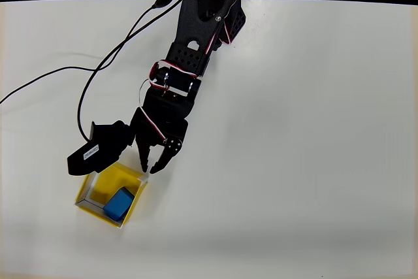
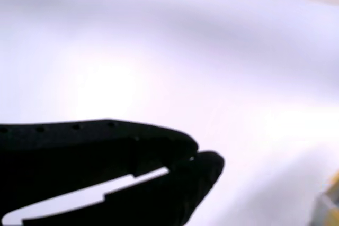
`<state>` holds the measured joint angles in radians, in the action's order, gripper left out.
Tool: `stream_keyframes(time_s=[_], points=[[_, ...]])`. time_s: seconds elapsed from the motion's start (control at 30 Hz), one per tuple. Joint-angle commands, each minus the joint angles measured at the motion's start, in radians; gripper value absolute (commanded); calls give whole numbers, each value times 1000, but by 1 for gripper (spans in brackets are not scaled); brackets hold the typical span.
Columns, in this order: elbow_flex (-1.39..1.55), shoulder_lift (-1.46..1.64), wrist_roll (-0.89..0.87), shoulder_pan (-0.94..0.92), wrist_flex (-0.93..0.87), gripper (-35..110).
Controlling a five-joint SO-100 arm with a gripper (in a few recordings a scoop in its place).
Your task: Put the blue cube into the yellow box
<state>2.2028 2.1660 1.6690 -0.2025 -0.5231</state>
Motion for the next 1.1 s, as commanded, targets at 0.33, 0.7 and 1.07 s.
stream_keyframes(time_s=[0.33,0.7,1.07], points=[[520,681,-37,255,-351,0],[907,1068,26,192,-522,0],[942,1178,-49,199,-836,0]])
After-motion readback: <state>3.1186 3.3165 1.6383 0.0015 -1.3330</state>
